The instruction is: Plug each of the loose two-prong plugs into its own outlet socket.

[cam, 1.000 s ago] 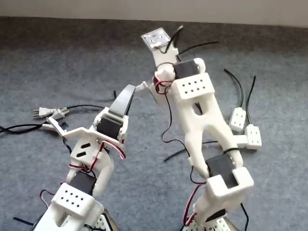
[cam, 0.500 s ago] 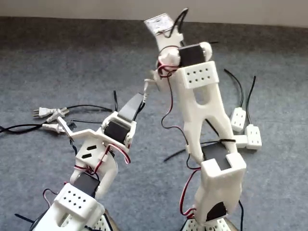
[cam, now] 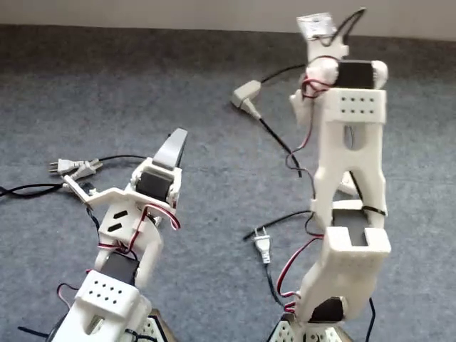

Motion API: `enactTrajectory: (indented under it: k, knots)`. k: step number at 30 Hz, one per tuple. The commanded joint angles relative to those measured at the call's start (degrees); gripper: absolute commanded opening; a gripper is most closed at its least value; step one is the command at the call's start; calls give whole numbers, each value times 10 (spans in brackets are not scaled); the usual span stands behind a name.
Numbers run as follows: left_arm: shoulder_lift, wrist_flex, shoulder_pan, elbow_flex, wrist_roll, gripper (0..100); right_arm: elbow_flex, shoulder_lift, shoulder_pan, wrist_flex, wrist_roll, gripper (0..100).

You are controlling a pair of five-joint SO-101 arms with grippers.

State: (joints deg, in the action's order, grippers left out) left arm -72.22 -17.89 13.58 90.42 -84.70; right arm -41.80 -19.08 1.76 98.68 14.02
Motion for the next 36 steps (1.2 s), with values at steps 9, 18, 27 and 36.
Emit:
enactTrajectory:
  k: [9, 18, 27, 36]
  knots:
    - [1, 296, 44, -138, 127, 7, 145, 11, -175, 22, 70, 8]
    - [2, 483, 108, -209, 208, 7, 233, 37, -195, 22, 80, 9]
    - [2, 513, 145, -220, 235, 7, 454, 203, -143, 22, 158, 10]
    - [56, 514, 8, -236, 234, 7, 648, 324, 43, 6, 158, 10]
